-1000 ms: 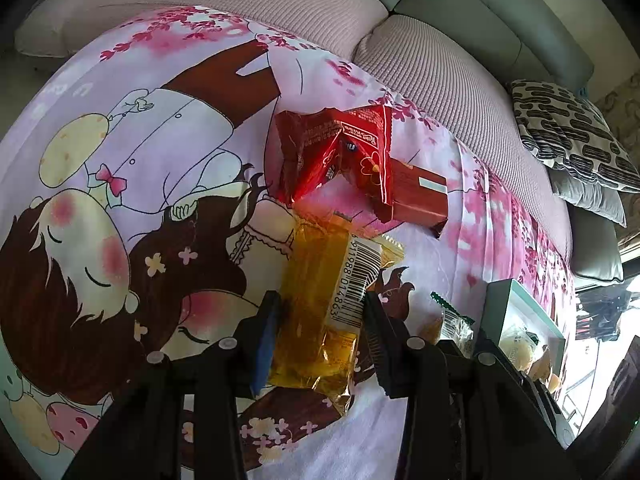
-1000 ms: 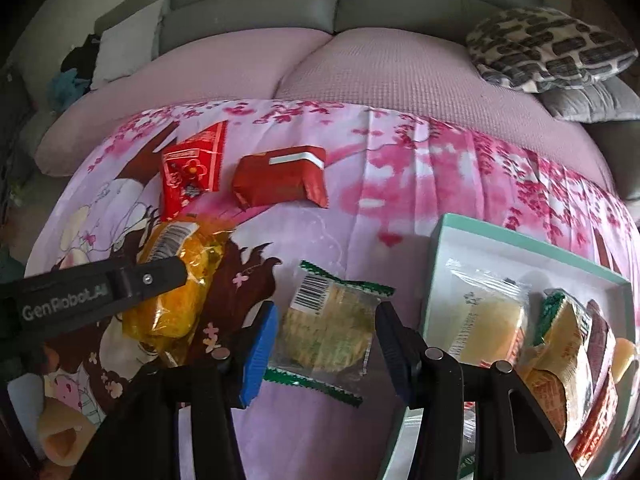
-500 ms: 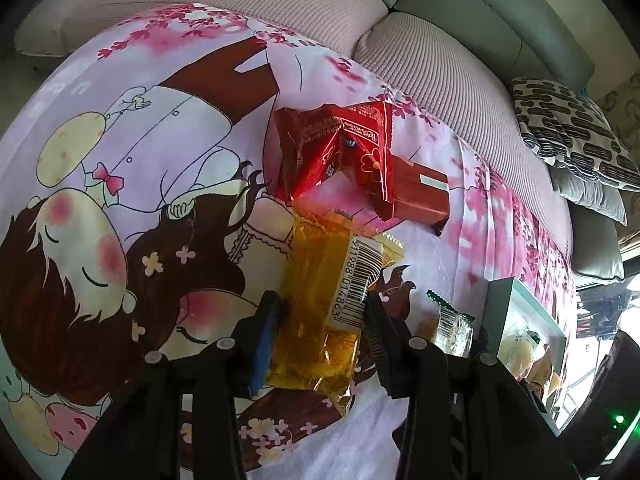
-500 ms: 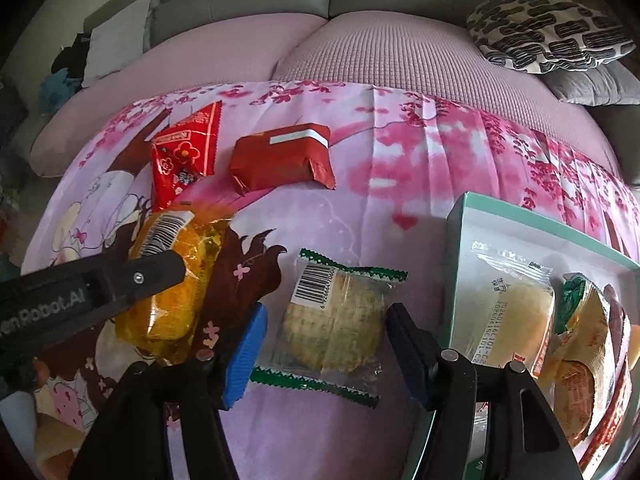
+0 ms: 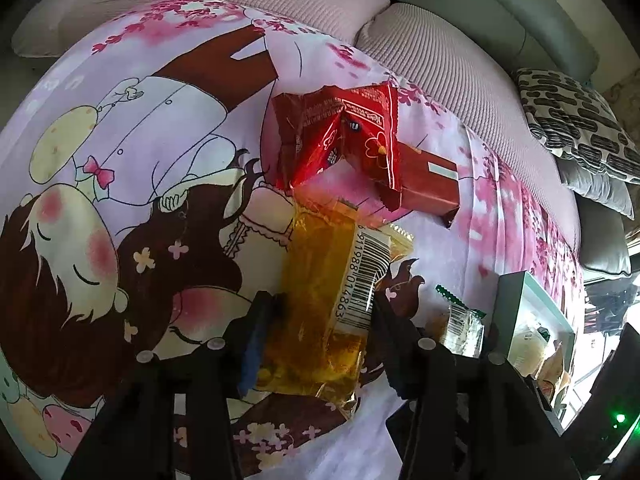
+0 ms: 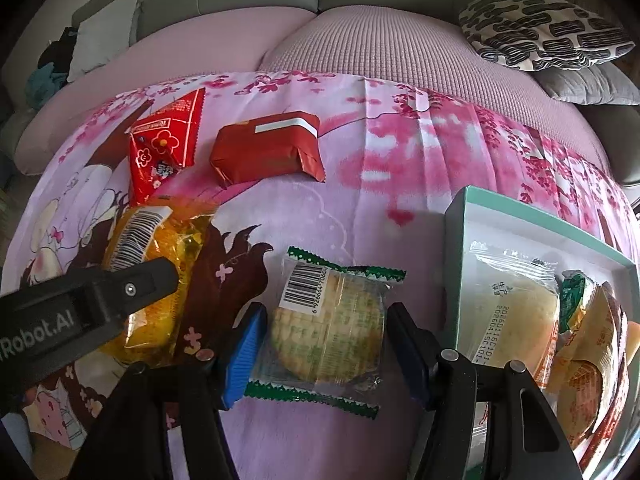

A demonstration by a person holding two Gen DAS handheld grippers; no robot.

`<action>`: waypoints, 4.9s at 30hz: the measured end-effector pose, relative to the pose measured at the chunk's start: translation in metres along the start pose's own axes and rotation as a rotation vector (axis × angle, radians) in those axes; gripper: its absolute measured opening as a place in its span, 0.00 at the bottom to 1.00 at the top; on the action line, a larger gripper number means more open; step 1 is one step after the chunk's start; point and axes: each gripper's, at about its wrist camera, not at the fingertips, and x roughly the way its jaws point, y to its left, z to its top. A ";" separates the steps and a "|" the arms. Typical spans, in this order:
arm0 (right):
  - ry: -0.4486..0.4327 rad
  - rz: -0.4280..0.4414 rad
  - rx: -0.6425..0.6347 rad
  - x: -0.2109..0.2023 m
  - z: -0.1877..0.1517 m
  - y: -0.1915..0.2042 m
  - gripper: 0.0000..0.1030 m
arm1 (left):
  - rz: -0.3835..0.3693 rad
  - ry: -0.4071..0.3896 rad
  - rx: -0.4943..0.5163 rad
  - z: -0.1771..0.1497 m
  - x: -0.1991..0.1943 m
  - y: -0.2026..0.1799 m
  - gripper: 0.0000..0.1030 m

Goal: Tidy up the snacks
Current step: 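Close the right gripper on the round green-ended cracker packet while the left holds the orange bag, then carry the orange bag and cracker packet over the teal-rimmed tray with both grippers, then open both grippers to drop the two packets into the tray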

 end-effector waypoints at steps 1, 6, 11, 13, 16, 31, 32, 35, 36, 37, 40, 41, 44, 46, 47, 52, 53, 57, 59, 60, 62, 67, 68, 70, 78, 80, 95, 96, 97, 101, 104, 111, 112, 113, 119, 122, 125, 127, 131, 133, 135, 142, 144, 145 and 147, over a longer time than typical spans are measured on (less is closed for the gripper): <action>-0.002 0.001 0.002 0.000 0.000 0.000 0.62 | 0.002 0.001 0.002 0.000 0.000 0.000 0.50; -0.022 0.008 0.003 -0.005 -0.002 -0.002 0.53 | 0.018 0.001 0.022 0.000 0.002 -0.004 0.50; -0.040 0.009 0.007 -0.013 -0.004 -0.002 0.52 | 0.035 -0.002 0.049 0.000 0.000 -0.007 0.50; -0.053 0.005 0.001 -0.018 -0.005 -0.001 0.52 | 0.038 -0.006 0.055 0.000 0.000 -0.008 0.48; -0.066 0.012 0.003 -0.024 -0.006 -0.001 0.52 | 0.025 -0.013 0.069 -0.001 -0.004 -0.011 0.42; -0.116 0.023 0.054 -0.055 -0.015 -0.020 0.52 | -0.038 -0.061 0.092 -0.010 -0.030 -0.022 0.41; -0.119 0.022 0.057 -0.057 -0.016 -0.022 0.52 | -0.042 -0.066 0.095 -0.011 -0.033 -0.023 0.41; -0.132 0.030 0.075 -0.066 -0.020 -0.029 0.52 | -0.050 -0.087 0.112 -0.013 -0.040 -0.028 0.41; -0.137 0.034 0.083 -0.068 -0.021 -0.031 0.52 | -0.055 -0.093 0.116 -0.014 -0.043 -0.030 0.41; -0.142 0.037 0.091 -0.071 -0.022 -0.034 0.52 | -0.060 -0.097 0.120 -0.014 -0.045 -0.032 0.41; -0.164 0.049 0.119 -0.083 -0.025 -0.045 0.52 | -0.077 -0.115 0.145 -0.018 -0.053 -0.041 0.41; -0.173 0.053 0.131 -0.087 -0.026 -0.050 0.52 | -0.081 -0.121 0.155 -0.020 -0.057 -0.044 0.41; -0.204 0.059 0.181 -0.101 -0.030 -0.071 0.52 | -0.101 -0.136 0.183 -0.024 -0.063 -0.057 0.41; -0.223 0.050 0.220 -0.109 -0.032 -0.089 0.52 | -0.121 -0.144 0.207 -0.027 -0.067 -0.066 0.41; -0.231 0.043 0.239 -0.112 -0.033 -0.098 0.52 | -0.130 -0.146 0.227 -0.029 -0.069 -0.074 0.41; -0.259 0.005 0.346 -0.125 -0.042 -0.146 0.52 | -0.158 -0.142 0.317 -0.039 -0.066 -0.107 0.41; -0.263 -0.001 0.371 -0.126 -0.044 -0.157 0.52 | -0.162 -0.144 0.333 -0.040 -0.066 -0.112 0.41; -0.274 -0.019 0.457 -0.129 -0.053 -0.195 0.52 | -0.164 -0.158 0.389 -0.043 -0.060 -0.134 0.41; -0.281 -0.018 0.493 -0.130 -0.057 -0.211 0.52 | -0.152 -0.172 0.414 -0.041 -0.056 -0.144 0.41; -0.281 -0.023 0.510 -0.130 -0.059 -0.219 0.52 | -0.140 -0.183 0.422 -0.040 -0.053 -0.147 0.40; -0.273 -0.044 0.533 -0.128 -0.063 -0.230 0.52 | -0.134 -0.195 0.427 -0.037 -0.048 -0.149 0.40; -0.257 -0.037 0.582 -0.122 -0.069 -0.249 0.52 | -0.137 -0.162 0.435 -0.037 -0.027 -0.153 0.40; -0.254 -0.037 0.584 -0.121 -0.070 -0.250 0.52 | -0.132 -0.154 0.446 -0.039 -0.022 -0.156 0.40; -0.246 -0.037 0.587 -0.119 -0.071 -0.252 0.52 | -0.128 -0.139 0.465 -0.044 -0.014 -0.162 0.40; -0.224 -0.038 0.600 -0.112 -0.074 -0.257 0.52 | -0.197 -0.084 0.489 -0.059 -0.004 -0.175 0.40; -0.220 -0.038 0.600 -0.111 -0.074 -0.257 0.52 | -0.224 -0.058 0.475 -0.059 0.000 -0.173 0.41; -0.199 -0.031 0.561 -0.104 -0.070 -0.248 0.52 | -0.354 0.039 0.445 -0.067 0.012 -0.184 0.41; -0.197 -0.031 0.558 -0.103 -0.070 -0.248 0.52 | -0.363 0.049 0.446 -0.069 0.013 -0.186 0.41; -0.196 -0.030 0.555 -0.103 -0.069 -0.247 0.52 | -0.366 0.053 0.446 -0.069 0.014 -0.187 0.41; -0.188 -0.029 0.545 -0.100 -0.069 -0.244 0.52 | -0.381 0.067 0.443 -0.070 0.016 -0.188 0.41; -0.176 -0.027 0.532 -0.097 -0.068 -0.241 0.52 | -0.371 0.071 0.414 -0.065 0.016 -0.183 0.41; -0.158 -0.025 0.503 -0.092 -0.066 -0.236 0.52 | -0.319 0.048 0.360 -0.053 0.017 -0.166 0.41; -0.155 -0.026 0.499 -0.091 -0.065 -0.235 0.52 | -0.306 0.044 0.358 -0.052 0.019 -0.165 0.41; -0.153 -0.027 0.495 -0.091 -0.065 -0.234 0.52 | -0.289 0.037 0.359 -0.052 0.019 -0.165 0.41; -0.146 -0.035 0.490 -0.091 -0.065 -0.235 0.54 | -0.266 0.063 0.382 -0.056 0.026 -0.169 0.53; -0.146 -0.034 0.488 -0.091 -0.065 -0.235 0.56 | -0.251 0.056 0.408 -0.060 0.025 -0.172 0.53; -0.147 -0.034 0.488 -0.092 -0.066 -0.235 0.58 | -0.268 0.071 0.414 -0.061 0.025 -0.174 0.53; -0.148 -0.035 0.486 -0.092 -0.066 -0.235 0.59 | -0.261 0.068 0.425 -0.062 0.024 -0.175 0.49; -0.152 -0.034 0.484 -0.094 -0.066 -0.234 0.59 | -0.282 0.072 0.423 -0.062 0.024 -0.176 0.44; -0.153 -0.035 0.481 -0.094 -0.066 -0.234 0.59 | -0.289 0.072 0.418 -0.063 0.025 -0.177 0.43; -0.152 -0.037 0.478 -0.094 -0.066 -0.234 0.59 | -0.299 0.073 0.426 -0.064 0.025 -0.179 0.42; -0.153 -0.049 0.483 -0.096 -0.066 -0.236 0.59 | -0.315 0.074 0.462 -0.074 0.027 -0.189 0.42; -0.153 -0.055 0.484 -0.096 -0.067 -0.236 0.60 | -0.316 0.071 0.479 -0.077 0.027 -0.193 0.42; -0.152 -0.058 0.485 -0.096 -0.067 -0.237 0.61 | -0.322 0.074 0.482 -0.078 0.028 -0.194 0.43; -0.153 -0.054 0.491 -0.096 -0.067 -0.239 0.61 | -0.322 0.075 0.476 -0.075 0.028 -0.192 0.43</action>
